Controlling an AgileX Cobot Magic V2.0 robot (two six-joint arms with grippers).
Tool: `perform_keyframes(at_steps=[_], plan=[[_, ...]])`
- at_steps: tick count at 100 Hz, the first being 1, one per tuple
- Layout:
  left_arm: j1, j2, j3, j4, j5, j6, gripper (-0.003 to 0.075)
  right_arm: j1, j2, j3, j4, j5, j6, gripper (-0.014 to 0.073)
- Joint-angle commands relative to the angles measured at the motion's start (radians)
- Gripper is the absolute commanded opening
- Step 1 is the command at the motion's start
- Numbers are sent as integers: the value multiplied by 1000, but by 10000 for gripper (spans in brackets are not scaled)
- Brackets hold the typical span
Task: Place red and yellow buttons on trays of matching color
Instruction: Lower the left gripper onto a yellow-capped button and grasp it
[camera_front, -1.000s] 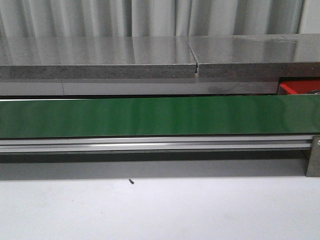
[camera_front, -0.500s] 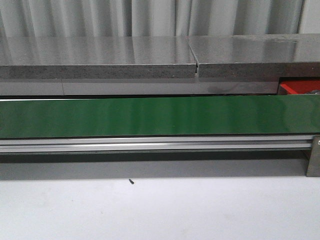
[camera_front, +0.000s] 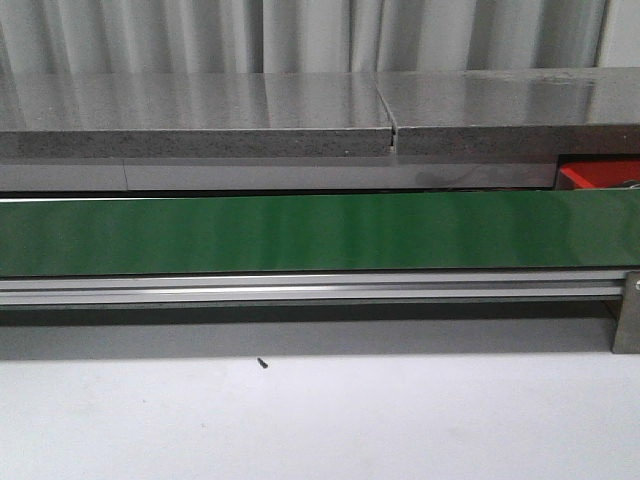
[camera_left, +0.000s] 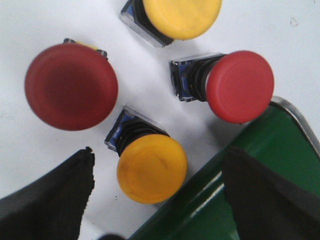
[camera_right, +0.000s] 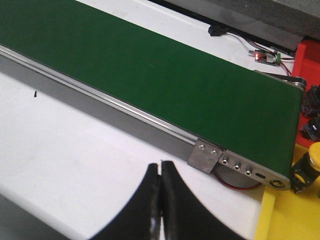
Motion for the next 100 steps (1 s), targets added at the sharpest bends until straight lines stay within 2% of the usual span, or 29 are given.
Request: perform_keyframes(at_steps=[1,30,49,58,82,92,100], plan=[[3,-33,-41,-27,-15,-29,501,-1,0,-26,5,-62,-8,-114],[3,-1,-43,-23,-16,-53,499,-1,0,-26,5,-62,-8,-114],[3,9,-43,-10,1,-53,446,-1,0,-26,5,-62,-8,-114],[3,9,-43,-10,3,-53,405,-1,0,-26,5,-62,-8,-114],[3,9,-43,-29,3,-53,221,-1,0,-26,5,-62,-8,-114],[3,7,-43,-29,11,-50,179,-1,0,-26,5,-62,-8,-114],[3,-10,-43,-29,11,-44,174,-1,0,-26,5,-62,-8,-114]])
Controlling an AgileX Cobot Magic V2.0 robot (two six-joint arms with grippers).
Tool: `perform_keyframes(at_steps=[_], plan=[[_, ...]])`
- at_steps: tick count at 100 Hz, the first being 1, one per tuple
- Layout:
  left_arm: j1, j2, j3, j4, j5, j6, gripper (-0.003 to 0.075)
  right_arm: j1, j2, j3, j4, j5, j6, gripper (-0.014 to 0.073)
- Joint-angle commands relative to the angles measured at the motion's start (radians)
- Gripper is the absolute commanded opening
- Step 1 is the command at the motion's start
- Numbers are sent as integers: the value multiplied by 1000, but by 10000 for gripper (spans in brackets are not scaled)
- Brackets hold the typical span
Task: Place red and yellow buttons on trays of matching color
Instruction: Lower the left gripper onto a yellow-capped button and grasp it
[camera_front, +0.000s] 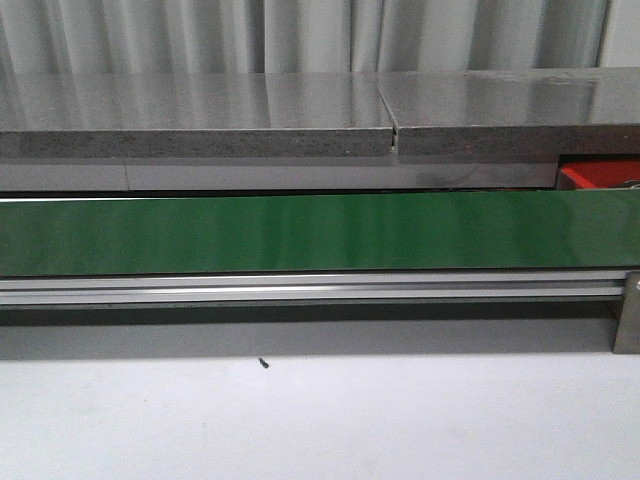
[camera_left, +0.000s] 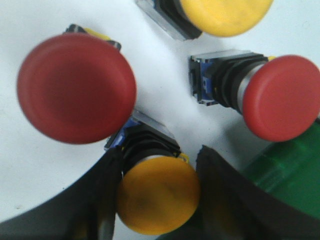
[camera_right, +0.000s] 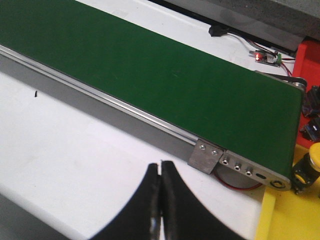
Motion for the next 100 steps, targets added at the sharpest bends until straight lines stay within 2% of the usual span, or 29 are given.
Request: perform_keyframes(at_steps=[1,36,53,71,100], plan=[[3,-73,-29,-26,0,0,174,-1,0,-26,5,-62,-8,-114],[21,-232,-29,-26,25,179,174,-1,0,-26,5,-62,-8,-114],[14,-320,-29,-27,45,209,174,-1,0,-26,5,-62,-8,-114],[-24,-333,-21,-28,126,261,174,-1,0,-26,5,-62,-8,-114],[-123,-321,0,-30,110,285,175,-1,0,-26,5,-62,-8,-114]])
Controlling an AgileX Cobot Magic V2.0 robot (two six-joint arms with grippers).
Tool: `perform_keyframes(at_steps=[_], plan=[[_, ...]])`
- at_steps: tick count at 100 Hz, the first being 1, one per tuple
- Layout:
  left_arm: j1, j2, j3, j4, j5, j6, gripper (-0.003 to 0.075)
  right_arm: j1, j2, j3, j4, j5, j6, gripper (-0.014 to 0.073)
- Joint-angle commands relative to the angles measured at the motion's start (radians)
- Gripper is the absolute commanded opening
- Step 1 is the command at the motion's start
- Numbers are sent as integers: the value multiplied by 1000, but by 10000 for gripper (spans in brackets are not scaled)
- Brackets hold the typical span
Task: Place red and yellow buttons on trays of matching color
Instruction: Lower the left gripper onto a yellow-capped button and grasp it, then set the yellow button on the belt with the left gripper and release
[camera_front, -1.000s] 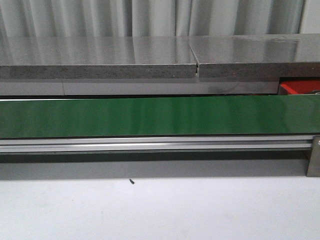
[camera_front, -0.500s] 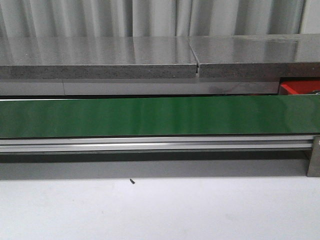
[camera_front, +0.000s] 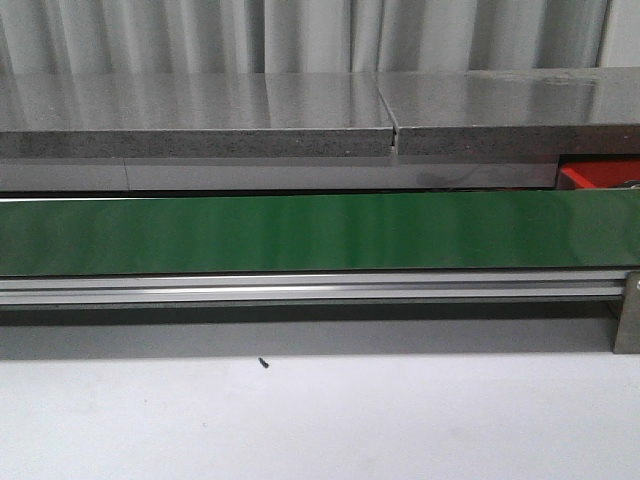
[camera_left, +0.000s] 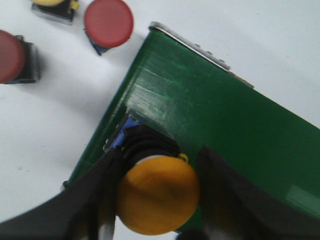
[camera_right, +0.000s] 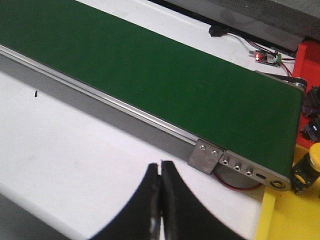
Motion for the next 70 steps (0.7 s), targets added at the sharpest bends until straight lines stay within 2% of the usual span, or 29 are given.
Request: perform_keyframes(at_steps=[1,14,24,31,43,48,70], plan=[[-24,-36,-25,-28,-28,12,175,-1,0,-26,5,-62,-8,-114],[-43,-5,-25,-34,-4,11,185,-1,0,-26,5,-62,-8,-114],[-45,17,-25,-41,6,30,239,-1,0,-26,5,-62,-8,-114],[-45,28,-25,-52,15,44,326,-1,0,-26,5,-62,-8,-114],[-45,35,-25,-52,20,44,523,-1,0,-26,5,-62,-8,-114],[-45,35,-25,-52,18,44,565,-1,0,-26,5,-62,-8,-114],[-45,4,-42,-111,14,85,568,-1,0,-26,5,-62,-8,-114]])
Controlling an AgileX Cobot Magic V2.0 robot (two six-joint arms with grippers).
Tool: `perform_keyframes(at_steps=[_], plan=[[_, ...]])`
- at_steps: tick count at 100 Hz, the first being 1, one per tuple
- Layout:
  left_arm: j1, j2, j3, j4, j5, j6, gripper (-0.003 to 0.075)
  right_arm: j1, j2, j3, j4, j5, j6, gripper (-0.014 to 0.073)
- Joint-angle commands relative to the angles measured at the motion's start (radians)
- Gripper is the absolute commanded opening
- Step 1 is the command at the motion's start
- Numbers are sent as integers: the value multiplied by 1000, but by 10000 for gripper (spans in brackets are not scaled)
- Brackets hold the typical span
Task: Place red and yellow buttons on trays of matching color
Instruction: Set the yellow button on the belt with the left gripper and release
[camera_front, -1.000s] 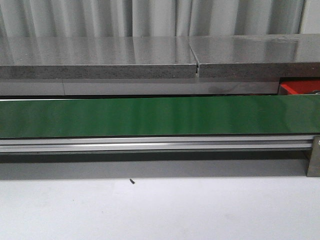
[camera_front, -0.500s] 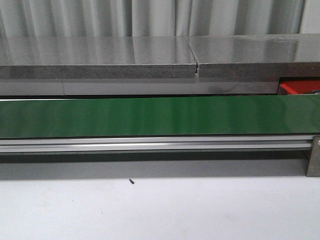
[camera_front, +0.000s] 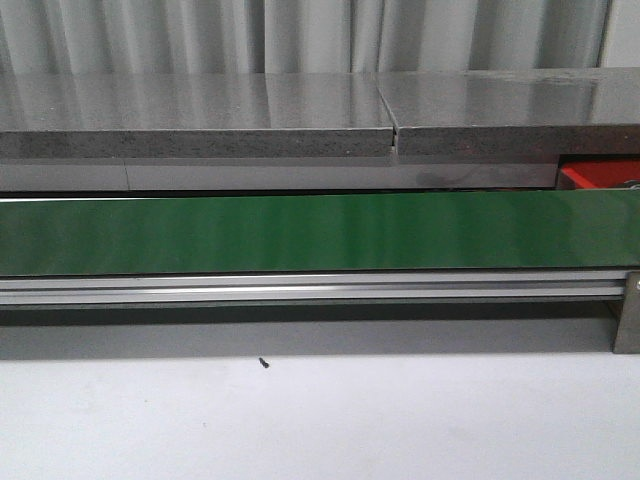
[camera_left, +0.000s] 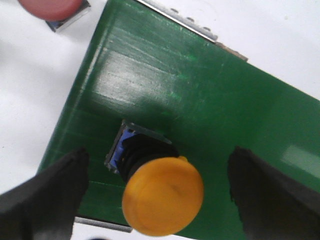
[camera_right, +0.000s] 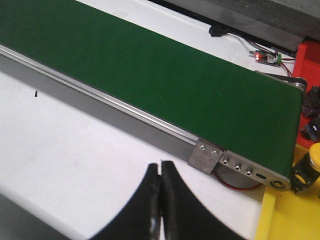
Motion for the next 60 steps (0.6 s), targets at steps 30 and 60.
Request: perform_keyframes(at_steps=[30,60], plan=[[-5,-92,-120,-29,-7,14,568,-1,0,-26,5,-62,-8,-114],[89,-90,-131,-3,-33,14,567,-1,0,-26,5,-62,-8,-114]])
